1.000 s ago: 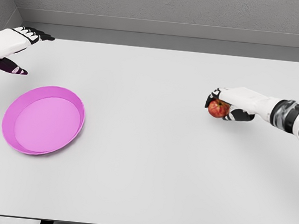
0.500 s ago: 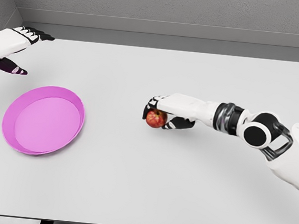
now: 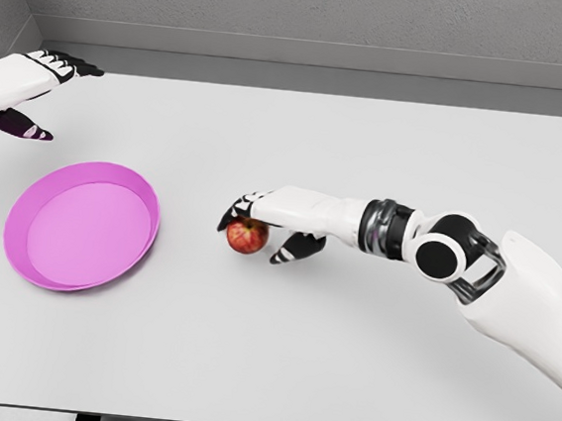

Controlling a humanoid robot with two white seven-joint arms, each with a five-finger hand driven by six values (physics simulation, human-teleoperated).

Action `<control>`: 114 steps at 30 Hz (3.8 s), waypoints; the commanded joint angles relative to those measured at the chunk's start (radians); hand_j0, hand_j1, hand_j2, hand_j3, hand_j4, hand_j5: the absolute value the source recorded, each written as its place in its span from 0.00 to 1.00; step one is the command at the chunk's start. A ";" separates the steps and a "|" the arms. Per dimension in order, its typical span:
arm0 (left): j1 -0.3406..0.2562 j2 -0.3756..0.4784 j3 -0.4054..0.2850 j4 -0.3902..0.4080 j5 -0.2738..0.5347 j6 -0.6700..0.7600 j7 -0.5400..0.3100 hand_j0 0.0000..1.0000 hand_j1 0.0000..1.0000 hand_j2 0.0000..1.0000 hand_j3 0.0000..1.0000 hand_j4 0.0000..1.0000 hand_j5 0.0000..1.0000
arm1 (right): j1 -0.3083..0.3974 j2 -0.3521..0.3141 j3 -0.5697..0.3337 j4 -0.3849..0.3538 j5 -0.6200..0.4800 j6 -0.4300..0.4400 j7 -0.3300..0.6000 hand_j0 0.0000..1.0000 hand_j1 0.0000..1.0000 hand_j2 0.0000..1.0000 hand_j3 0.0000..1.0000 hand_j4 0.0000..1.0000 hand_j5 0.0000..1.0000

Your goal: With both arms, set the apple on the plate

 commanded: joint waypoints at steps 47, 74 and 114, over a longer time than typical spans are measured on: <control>-0.129 -0.162 -0.387 -0.445 -0.202 0.001 -0.341 1.00 1.00 1.00 1.00 1.00 1.00 | 0.172 -0.447 -0.496 0.046 -0.010 -0.217 -0.001 1.00 1.00 1.00 1.00 1.00 1.00; -0.130 -0.167 -0.405 -0.445 -0.205 0.001 -0.389 0.31 0.31 0.31 0.31 0.31 0.31 | 0.169 -0.447 -0.502 0.049 -0.009 -0.217 -0.001 1.00 1.00 1.00 1.00 1.00 1.00; 0.020 0.137 -0.101 -0.348 0.161 0.001 -0.388 1.00 1.00 1.00 1.00 1.00 1.00 | 0.169 -0.447 -0.501 0.046 -0.009 -0.217 0.000 1.00 1.00 1.00 1.00 1.00 1.00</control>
